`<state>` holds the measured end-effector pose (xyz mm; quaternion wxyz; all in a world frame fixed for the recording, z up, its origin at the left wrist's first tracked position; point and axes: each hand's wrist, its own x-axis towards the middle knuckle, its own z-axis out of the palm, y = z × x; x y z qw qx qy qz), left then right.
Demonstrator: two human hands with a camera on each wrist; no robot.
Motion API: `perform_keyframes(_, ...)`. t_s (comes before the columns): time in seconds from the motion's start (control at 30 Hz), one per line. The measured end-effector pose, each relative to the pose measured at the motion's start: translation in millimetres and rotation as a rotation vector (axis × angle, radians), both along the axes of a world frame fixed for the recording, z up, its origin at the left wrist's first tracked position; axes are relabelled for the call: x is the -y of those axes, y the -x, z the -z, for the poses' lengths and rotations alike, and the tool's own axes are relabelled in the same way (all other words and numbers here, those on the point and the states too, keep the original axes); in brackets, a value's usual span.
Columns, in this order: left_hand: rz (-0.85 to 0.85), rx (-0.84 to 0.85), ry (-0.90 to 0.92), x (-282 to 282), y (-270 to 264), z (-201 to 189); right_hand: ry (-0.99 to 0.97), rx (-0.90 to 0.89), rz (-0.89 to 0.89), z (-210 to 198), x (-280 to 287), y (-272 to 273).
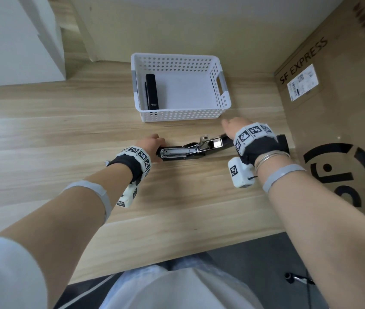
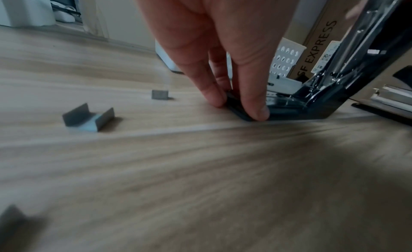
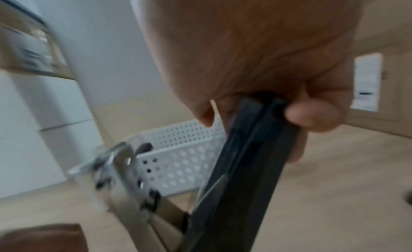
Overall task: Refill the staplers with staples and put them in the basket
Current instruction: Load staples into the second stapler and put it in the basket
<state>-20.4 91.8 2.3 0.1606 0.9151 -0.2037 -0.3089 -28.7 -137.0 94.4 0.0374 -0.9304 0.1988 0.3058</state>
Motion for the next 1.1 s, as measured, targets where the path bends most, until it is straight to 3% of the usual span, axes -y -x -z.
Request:
perform_keyframes(0.07, 0.001, -0.007, 0.005, -0.3, -3.0, 2.1, -0.139, 0.010, 0.002, -3.9, -12.1, -8.7)
perform_keyframes(0.17, -0.003, -0.007, 0.012, -1.0, -4.9, 2.9, -0.323, -0.112, -0.036, -4.5, -45.6, -9.5)
perform_keyframes(0.33, -0.022, -0.004, 0.023, -2.6, -4.9, 6.9, -0.109, -0.217, -0.552, 23.7, -89.5, -12.2)
perform_keyframes(0.5, -0.040, 0.001, -0.011, -3.7, -4.8, 9.3, 0.051, -0.180, -0.711, 47.5, -101.1, -9.6)
perform_keyframes(0.63, -0.052, -0.015, -0.011, -2.9, -5.2, 10.0, -0.011, -0.077, -0.715, 56.8, -90.1, -5.2)
perform_keyframes(0.8, -0.057, -0.011, -0.008, -1.2, -3.3, 9.9, -0.215, -0.108, -0.545, 60.8, -76.2, -3.4)
perform_keyframes(1.1, -0.033, 0.006, -0.012, 2.6, -7.9, -5.0, -0.134, 0.021, -0.575, 59.8, -67.5, 2.4)
